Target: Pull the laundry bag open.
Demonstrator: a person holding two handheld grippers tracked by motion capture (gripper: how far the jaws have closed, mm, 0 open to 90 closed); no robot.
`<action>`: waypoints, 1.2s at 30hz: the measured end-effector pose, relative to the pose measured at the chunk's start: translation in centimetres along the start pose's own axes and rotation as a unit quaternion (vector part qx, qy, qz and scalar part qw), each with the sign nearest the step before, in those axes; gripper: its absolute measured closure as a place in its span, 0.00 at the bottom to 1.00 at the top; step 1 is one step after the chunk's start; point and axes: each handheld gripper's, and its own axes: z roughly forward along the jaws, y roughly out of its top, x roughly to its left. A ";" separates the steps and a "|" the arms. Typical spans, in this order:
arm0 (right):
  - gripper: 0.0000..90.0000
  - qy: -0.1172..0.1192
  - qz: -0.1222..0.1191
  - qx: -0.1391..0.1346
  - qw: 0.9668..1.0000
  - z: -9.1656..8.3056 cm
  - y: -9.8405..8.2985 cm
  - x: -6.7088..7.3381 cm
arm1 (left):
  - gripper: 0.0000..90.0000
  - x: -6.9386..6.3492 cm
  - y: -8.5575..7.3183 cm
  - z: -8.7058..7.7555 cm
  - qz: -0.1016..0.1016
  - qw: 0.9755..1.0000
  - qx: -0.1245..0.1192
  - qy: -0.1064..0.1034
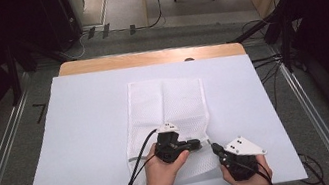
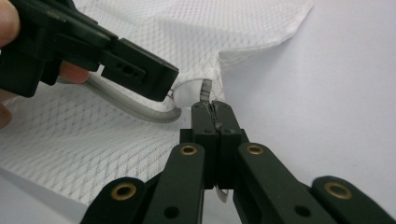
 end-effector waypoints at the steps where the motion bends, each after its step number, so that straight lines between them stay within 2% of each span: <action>1: 1.00 -0.003 -0.001 -0.004 1.000 -0.1 0.0 0.0 | 0.97 0.0 0.0 0.0 0.001 1.000 0.000 0.001; 5: 1.00 -0.002 0.003 -0.004 1.000 0.0 0.0 -0.1 | 0.97 0.0 -0.1 -0.1 0.005 1.000 0.000 0.000; 7: 1.00 -0.002 0.006 -0.006 1.000 0.0 0.0 -0.1 | 0.97 0.0 -0.2 0.0 0.006 1.000 0.001 0.009; 13: 1.00 0.000 0.012 -0.007 1.000 -0.1 0.1 -0.2 | 0.97 0.1 -0.3 0.0 0.010 1.000 0.004 0.012; 24: 1.00 -0.003 0.017 -0.014 1.000 -0.1 0.2 -0.1 | 0.97 -0.2 -0.6 -0.2 0.019 0.999 0.014 0.032; 30: 1.00 -0.005 0.018 -0.017 1.000 -0.1 0.2 -0.2 | 0.97 -0.3 -0.8 -0.3 0.022 0.999 0.016 0.031; 35: 1.00 -0.004 0.022 -0.015 1.000 0.1 0.3 -0.3 | 0.97 -0.1 -1.2 -0.3 0.018 0.999 0.017 0.033; 36: 1.00 -0.004 0.023 -0.014 1.000 0.1 0.3 -0.4 | 0.97 -0.1 -1.3 -0.3 0.023 0.999 0.018 0.044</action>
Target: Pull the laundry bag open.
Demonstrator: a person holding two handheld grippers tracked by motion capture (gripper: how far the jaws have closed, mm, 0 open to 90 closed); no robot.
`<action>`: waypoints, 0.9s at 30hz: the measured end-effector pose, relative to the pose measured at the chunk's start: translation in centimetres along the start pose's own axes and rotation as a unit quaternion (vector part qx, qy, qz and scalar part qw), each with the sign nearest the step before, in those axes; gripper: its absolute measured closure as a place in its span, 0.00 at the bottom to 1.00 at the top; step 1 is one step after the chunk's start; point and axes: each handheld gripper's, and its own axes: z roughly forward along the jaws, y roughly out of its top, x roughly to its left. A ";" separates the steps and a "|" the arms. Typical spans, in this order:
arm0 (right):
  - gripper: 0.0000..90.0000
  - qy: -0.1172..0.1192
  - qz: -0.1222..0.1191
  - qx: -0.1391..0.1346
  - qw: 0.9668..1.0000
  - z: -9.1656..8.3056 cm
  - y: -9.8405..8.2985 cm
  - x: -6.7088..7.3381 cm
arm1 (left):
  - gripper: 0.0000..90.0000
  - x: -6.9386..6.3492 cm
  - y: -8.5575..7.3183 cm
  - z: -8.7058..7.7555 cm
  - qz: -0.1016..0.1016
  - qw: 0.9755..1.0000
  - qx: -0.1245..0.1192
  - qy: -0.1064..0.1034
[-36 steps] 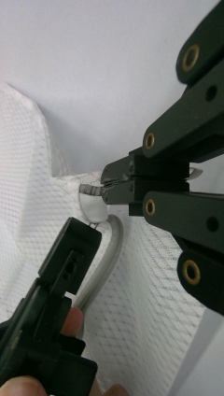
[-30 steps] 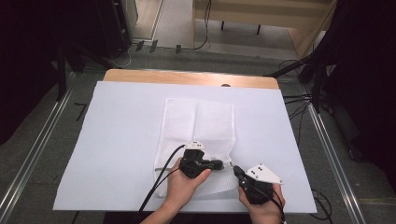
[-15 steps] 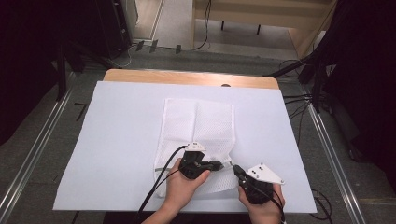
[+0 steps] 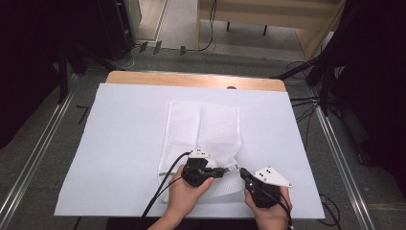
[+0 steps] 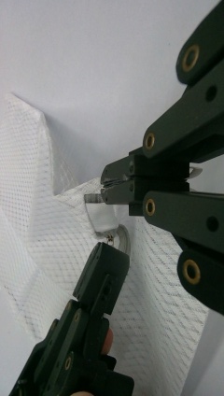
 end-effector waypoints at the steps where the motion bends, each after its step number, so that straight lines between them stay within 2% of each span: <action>1: 1.00 -0.004 0.002 -0.001 1.000 0.0 0.0 -0.1 | 0.97 0.0 0.0 0.0 0.000 1.000 0.000 0.002; 4: 1.00 -0.015 0.009 -0.009 1.000 -0.4 0.1 -0.5 | 0.97 0.9 -0.3 -0.5 -0.006 1.000 -0.001 0.026; 6: 1.00 -0.018 0.018 -0.012 1.000 -0.8 0.2 -1.3 | 0.97 2.0 -0.6 -1.2 -0.028 1.000 -0.004 0.011; 8: 1.00 -0.022 0.018 -0.012 1.000 -1.0 0.1 -1.9 | 0.97 2.4 -0.9 -1.8 -0.026 0.999 -0.004 0.023; 13: 1.00 -0.018 0.009 -0.002 1.000 -0.6 0.0 -1.5 | 0.97 3.4 -1.4 -3.1 -0.031 0.999 -0.011 0.033; 17: 1.00 -0.020 0.006 0.001 1.000 -0.4 0.0 -1.5 | 0.97 4.1 -1.7 -4.3 -0.034 0.998 -0.017 0.049; 18: 1.00 -0.022 0.007 0.001 1.000 -0.4 -0.1 -1.5 | 0.97 4.6 -1.9 -4.8 -0.035 0.997 -0.020 0.061; 19: 1.00 -0.030 0.007 0.001 1.000 -0.4 -0.1 -1.7 | 0.97 5.1 -2.0 -5.3 -0.041 0.997 -0.022 0.060; 20: 1.00 -0.028 0.012 0.002 1.000 -0.5 -0.2 -1.9 | 0.97 5.8 -2.3 -6.0 -0.056 0.996 -0.029 0.056; 23: 1.00 -0.022 0.018 0.004 1.000 -0.6 -0.4 -2.3 | 0.97 6.9 -2.8 -7.7 -0.067 0.995 -0.038 0.064; 27: 1.00 -0.015 0.006 0.009 1.000 -0.3 -0.4 -1.8 | 0.97 7.7 -3.3 -9.8 -0.066 0.994 -0.047 0.078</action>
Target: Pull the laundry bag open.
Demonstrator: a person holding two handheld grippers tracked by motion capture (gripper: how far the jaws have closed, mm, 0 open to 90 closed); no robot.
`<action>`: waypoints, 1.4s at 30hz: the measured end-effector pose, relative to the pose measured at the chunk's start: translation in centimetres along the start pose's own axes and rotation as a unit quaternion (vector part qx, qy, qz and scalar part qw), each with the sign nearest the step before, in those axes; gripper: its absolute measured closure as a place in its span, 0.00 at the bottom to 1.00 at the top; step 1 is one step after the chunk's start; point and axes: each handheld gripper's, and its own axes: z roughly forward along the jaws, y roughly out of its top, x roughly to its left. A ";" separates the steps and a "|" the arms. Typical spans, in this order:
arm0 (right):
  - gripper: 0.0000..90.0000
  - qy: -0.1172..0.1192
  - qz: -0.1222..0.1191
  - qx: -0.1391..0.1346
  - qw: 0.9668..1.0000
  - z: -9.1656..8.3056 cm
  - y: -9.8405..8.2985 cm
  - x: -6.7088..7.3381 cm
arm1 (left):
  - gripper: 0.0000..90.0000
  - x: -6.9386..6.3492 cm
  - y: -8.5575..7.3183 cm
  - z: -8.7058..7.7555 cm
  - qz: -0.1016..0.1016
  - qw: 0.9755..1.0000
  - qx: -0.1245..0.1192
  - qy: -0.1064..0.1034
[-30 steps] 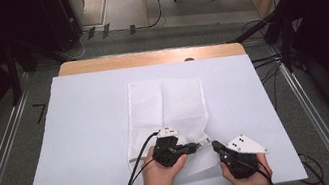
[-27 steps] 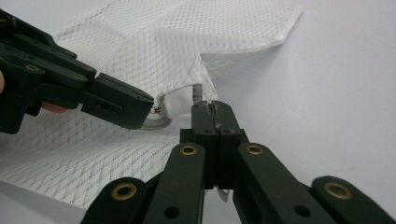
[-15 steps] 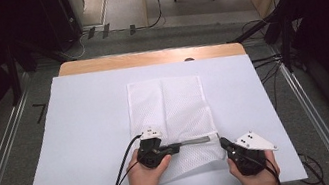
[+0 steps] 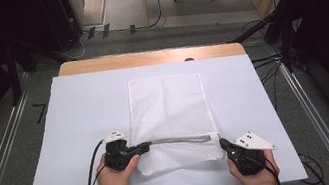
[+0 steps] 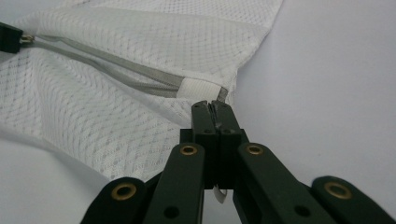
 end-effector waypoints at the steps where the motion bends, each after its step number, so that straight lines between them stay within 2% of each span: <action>1: 1.00 0.001 0.001 0.000 1.000 0.0 0.1 0.1 | 0.97 0.3 0.0 -0.5 -0.001 1.000 -0.001 0.003; 4: 1.00 0.006 0.003 -0.001 1.000 0.1 0.1 0.2 | 0.97 1.2 -0.2 -1.6 -0.009 1.000 -0.008 0.007; 11: 1.00 0.006 0.003 0.006 1.000 0.1 -0.1 0.0 | 0.97 2.4 -0.9 -3.8 -0.014 0.999 -0.014 0.030; 13: 1.00 0.007 0.005 0.007 1.000 0.1 -0.2 0.1 | 0.97 2.7 -1.1 -4.3 -0.020 0.999 -0.016 0.028; 19: 1.00 0.013 0.002 0.011 1.000 0.4 -0.3 0.3 | 0.97 2.6 -1.7 -4.7 -0.021 0.999 -0.019 0.027; 20: 1.00 0.019 -0.002 0.006 1.000 0.4 -0.4 0.3 | 0.97 2.6 -1.8 -4.7 -0.020 0.999 -0.019 0.025; 21: 1.00 0.022 -0.008 0.004 1.000 0.4 -0.5 0.3 | 0.97 2.7 -2.0 -4.7 -0.021 1.000 -0.018 0.014; 23: 0.97 0.031 -0.022 0.013 0.999 0.6 -0.7 0.6 | 0.95 2.8 -2.3 -4.8 -0.024 0.999 -0.033 0.010; 26: 0.79 0.040 -0.015 0.014 0.999 0.9 -1.1 0.6 | 0.74 3.1 -2.5 -5.3 -0.030 0.998 -0.055 0.012; 27: 0.76 0.042 -0.014 0.010 0.999 0.9 -1.1 0.5 | 0.71 3.1 -2.5 -5.4 -0.026 0.998 -0.057 0.013; 30: 0.63 0.040 0.003 -0.005 0.999 0.7 -0.9 0.1 | 0.52 3.0 -2.5 -5.7 -0.023 0.998 -0.059 0.018; 31: 0.59 0.040 0.006 -0.008 0.999 0.6 -0.8 -0.1 | 0.49 2.8 -2.6 -6.0 -0.016 0.997 -0.069 0.026; 32: 0.50 0.041 0.010 -0.012 0.999 0.5 -0.8 -0.5 | 0.40 2.7 -2.6 -6.3 -0.013 0.997 -0.075 0.034; 33: 0.45 0.043 0.011 -0.013 0.999 0.4 -0.8 -0.7 | 0.36 2.7 -2.6 -6.5 -0.011 0.996 -0.081 0.034; 39: 0.26 0.037 0.013 -0.024 0.999 0.0 -0.7 -1.7 | 0.17 3.4 -2.6 -7.9 -0.007 0.992 -0.111 0.054; 42: 0.16 0.021 0.013 -0.023 0.999 -0.1 -0.5 -2.4 | 0.10 3.7 -2.6 -8.5 -0.001 0.991 -0.122 0.061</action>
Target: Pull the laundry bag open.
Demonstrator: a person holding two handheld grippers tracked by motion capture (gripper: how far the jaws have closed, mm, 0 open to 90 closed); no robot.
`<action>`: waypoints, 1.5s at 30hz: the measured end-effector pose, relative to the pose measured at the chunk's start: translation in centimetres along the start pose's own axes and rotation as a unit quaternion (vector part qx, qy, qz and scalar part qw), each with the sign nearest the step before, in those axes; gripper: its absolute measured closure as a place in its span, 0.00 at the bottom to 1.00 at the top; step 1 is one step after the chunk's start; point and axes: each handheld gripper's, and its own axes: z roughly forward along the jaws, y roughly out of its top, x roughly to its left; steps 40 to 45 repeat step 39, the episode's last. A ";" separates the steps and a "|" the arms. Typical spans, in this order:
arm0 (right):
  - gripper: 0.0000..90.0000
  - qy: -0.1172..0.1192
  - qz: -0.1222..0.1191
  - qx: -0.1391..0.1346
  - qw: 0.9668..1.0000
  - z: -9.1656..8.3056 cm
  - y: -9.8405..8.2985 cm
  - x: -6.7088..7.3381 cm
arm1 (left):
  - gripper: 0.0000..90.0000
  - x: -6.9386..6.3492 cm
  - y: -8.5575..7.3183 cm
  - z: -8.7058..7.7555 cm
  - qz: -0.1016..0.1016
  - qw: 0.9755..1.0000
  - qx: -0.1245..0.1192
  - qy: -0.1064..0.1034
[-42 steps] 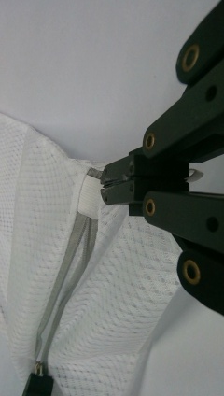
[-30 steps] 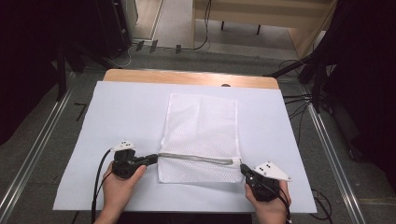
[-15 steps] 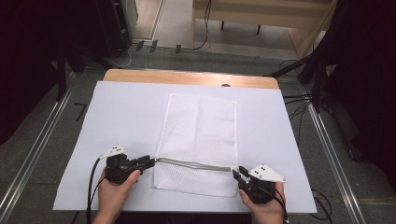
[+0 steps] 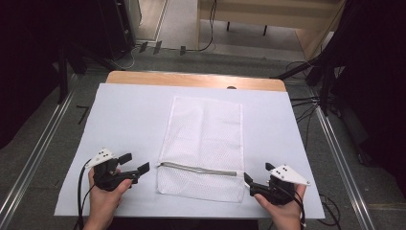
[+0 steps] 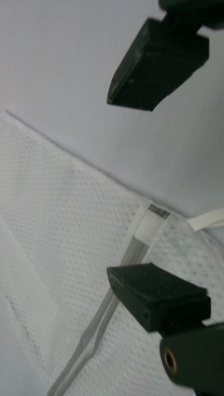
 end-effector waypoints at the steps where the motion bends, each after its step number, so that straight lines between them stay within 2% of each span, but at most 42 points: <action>1: 0.15 -0.002 0.002 0.001 1.000 -0.1 0.0 -0.2 | 0.08 0.2 0.0 -0.3 0.004 1.000 -0.004 0.004; 2: 0.12 -0.006 0.002 0.000 1.000 -0.2 0.0 -0.4 | 0.05 0.3 0.1 -0.5 0.005 1.000 -0.006 0.006; 3: 0.10 -0.005 0.002 -0.001 1.000 -0.2 0.0 -0.7 | 0.01 0.6 0.0 -0.8 0.013 1.000 -0.009 -0.008; 5: 0.06 -0.005 0.007 0.000 1.000 -0.4 0.0 -1.3 | 0.00 0.9 0.1 -1.1 0.014 1.000 -0.011 -0.011; 8: 0.03 -0.009 0.013 0.001 1.000 -0.6 -0.1 -2.0 | 0.00 1.4 0.1 -1.7 0.018 1.000 -0.017 -0.005; 14: 0.01 -0.016 0.024 -0.001 1.000 -1.0 -0.3 -3.5 | 0.00 2.8 0.1 -2.9 0.027 0.999 -0.029 0.020; 17: 0.01 -0.018 0.029 -0.004 0.999 -1.3 -0.4 -4.4 | 0.00 3.4 0.1 -3.5 0.030 0.998 -0.041 0.022; 20: 0.01 -0.020 0.036 -0.008 0.999 -1.6 -0.7 -5.5 | 0.00 4.1 0.0 -3.9 0.036 0.998 -0.040 0.029; 21: 0.01 -0.023 0.037 -0.008 0.999 -1.7 -0.7 -5.8 | 0.00 4.4 -0.1 -4.1 0.043 0.998 -0.037 0.038; 24: 0.01 -0.030 0.047 -0.008 0.998 -1.9 -1.0 -6.7 | 0.00 4.9 -0.3 -4.4 0.047 0.997 -0.035 0.039; 28: 0.01 -0.046 0.055 -0.006 0.997 -2.2 -1.3 -7.7 | 0.00 5.5 -0.6 -4.7 0.062 0.996 -0.032 0.048; 30: 0.01 -0.054 0.063 -0.008 0.997 -2.6 -1.4 -8.4 | 0.00 6.0 -0.7 -4.8 0.050 0.998 -0.029 0.037; 34: 0.01 -0.063 0.082 -0.014 0.995 -3.2 -2.1 -10.0 | 0.00 6.4 -0.7 -5.1 0.036 0.998 -0.037 0.029; 36: 0.01 -0.066 0.085 -0.013 0.994 -3.3 -2.2 -10.3 | 0.00 6.5 -0.7 -5.2 0.030 0.998 -0.039 0.026; 45: 0.01 -0.066 0.086 -0.013 0.994 -3.2 -2.3 -10.4 | 0.00 6.3 -0.7 -4.9 0.035 0.998 -0.034 0.031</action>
